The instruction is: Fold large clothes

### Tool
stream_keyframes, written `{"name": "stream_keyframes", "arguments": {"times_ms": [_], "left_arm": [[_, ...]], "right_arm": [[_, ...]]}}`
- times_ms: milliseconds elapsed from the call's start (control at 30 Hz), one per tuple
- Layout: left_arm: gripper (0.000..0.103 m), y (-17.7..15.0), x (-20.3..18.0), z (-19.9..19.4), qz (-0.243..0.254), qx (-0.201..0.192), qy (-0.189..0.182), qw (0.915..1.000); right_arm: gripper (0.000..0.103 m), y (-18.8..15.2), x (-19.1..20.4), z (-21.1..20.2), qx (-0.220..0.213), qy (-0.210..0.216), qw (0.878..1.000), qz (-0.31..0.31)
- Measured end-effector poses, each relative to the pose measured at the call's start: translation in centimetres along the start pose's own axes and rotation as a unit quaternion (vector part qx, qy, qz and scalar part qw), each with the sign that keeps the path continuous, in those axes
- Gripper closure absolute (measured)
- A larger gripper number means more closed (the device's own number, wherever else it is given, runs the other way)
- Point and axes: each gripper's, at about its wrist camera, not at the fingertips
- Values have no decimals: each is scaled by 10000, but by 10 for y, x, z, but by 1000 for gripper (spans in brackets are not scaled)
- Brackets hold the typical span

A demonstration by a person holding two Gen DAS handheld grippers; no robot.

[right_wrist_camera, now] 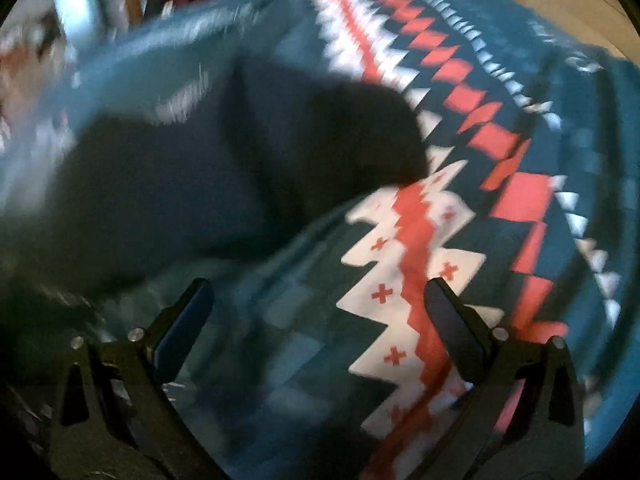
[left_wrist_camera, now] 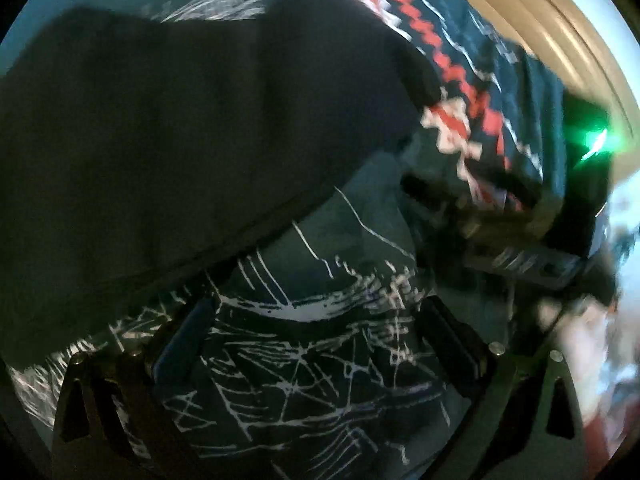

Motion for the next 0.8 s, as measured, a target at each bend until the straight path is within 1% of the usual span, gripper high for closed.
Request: {"name": "stream_keyframes", "arguments": {"times_ms": [100, 167, 233, 267, 300, 367, 400, 433, 467, 500, 533, 567, 600, 633, 667, 700, 733, 767, 800], "left_arm": [[0, -9, -7, -35, 128, -173, -258, 9994], [0, -13, -5, -70, 196, -471, -410, 9979], [0, -19, -9, -111, 372, -928, -492, 9938], [0, -28, -13, -145, 552, -1283, -507, 9889], [0, -30, -16, -165, 675, -1509, -498, 9850], [0, -46, -29, -235, 1161, -2326, -299, 9652], [0, -53, -34, -268, 1351, -2714, -242, 9526], [0, -60, -38, -299, 1506, -3086, -200, 9390], [0, -73, -46, -342, 1742, -3674, -54, 9136], [0, -89, -52, -378, 1935, -4214, 94, 8859], [0, -110, -58, -415, 2129, -4895, 250, 8453], [0, -126, -58, -436, 2217, -5325, 302, 8163], [0, -144, -55, -452, 2274, -5728, 246, 7871], [0, -159, -47, -464, 2336, -6000, 67, 7651], [0, -168, -38, -474, 2335, -6025, -140, 7630], [0, -169, -28, -479, 2163, -5786, -204, 7862], [0, -170, -17, -482, 1997, -5561, -181, 8065], [0, -174, -6, -488, 1851, -5503, -149, 8141], [0, -180, 10, -495, 1654, -5519, -107, 8173]], "right_arm": [[0, 5, 3, -56, -689, 141, 9970, 312], [0, 3, 6, -97, -1122, 132, 9925, 471], [0, -5, 8, -140, -1612, 95, 9849, 626], [0, -9, 14, -169, -1943, 152, 9783, 700], [0, -13, 22, -192, -2225, 212, 9723, 686], [0, -28, 48, -264, -3106, 9, 9491, 524], [0, -35, 56, -283, -3399, -77, 9393, 465], [0, -42, 74, -312, -3829, -199, 9229, 361], [0, -51, 92, -339, -4290, -290, 9023, 310], [0, -64, 110, -357, -4604, -245, 8864, 415], [0, -76, 121, -362, -4801, -74, 8754, 559], [0, -87, 134, -365, -4947, 260, 8658, 699], [0, -91, 140, -360, -4864, 583, 8683, 777], [0, -93, 154, -347, -4418, 1228, 8848, 826], [0, -95, 165, -334, -4063, 1664, 8946, 830], [0, -98, 177, -322, -3723, 1995, 9029, 799], [0, -104, 193, -309, -3401, 2122, 9134, 709], [0, -114, 210, -297, -3147, 2228, 9207, 611], [0, -121, 224, -288, -2973, 2333, 9245, 503]]}}
Point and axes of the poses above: each gripper's, at about its wrist camera, not at the fingertips, and z roughly the way its jaws point, x to its left, y to its top, and after that the axes turned 4 degrees about -x, right-handed
